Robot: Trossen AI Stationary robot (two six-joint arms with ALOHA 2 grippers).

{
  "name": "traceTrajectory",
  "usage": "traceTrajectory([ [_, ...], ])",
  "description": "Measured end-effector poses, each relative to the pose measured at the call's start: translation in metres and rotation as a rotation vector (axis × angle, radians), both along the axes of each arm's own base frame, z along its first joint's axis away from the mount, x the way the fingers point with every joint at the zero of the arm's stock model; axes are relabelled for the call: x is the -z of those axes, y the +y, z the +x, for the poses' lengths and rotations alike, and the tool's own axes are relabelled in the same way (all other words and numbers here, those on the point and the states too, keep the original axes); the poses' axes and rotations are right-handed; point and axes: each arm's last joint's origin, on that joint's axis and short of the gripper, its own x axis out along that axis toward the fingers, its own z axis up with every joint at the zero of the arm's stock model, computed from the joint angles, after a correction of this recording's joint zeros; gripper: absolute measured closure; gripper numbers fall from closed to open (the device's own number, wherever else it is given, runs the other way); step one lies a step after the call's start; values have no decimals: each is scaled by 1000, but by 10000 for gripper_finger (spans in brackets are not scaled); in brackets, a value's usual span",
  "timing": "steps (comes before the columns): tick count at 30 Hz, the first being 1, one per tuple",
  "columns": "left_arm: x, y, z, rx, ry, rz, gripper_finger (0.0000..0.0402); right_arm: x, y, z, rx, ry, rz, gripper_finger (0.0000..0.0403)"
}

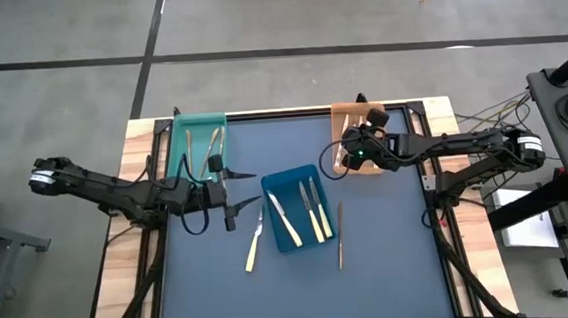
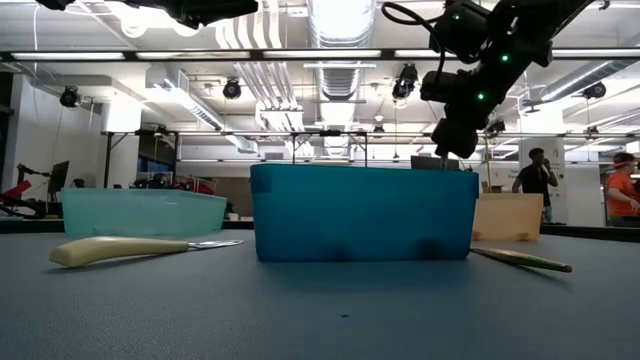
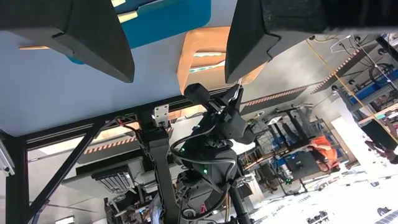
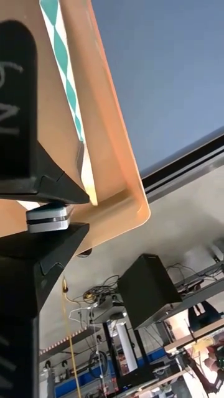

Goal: Sort silverware by color (type)
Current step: Put the blue and white knife into the orange bin

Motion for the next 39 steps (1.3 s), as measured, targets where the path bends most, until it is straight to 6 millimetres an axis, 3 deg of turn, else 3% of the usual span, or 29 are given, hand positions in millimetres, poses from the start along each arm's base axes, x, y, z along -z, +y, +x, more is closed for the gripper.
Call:
traceTrajectory([
  [11,0,0,0,0,0,0,169,9,1,-3,-12,1,31,358],
  [39,1,1,0,-49,7,8,169,11,3,-3,12,-77,105,342],
])
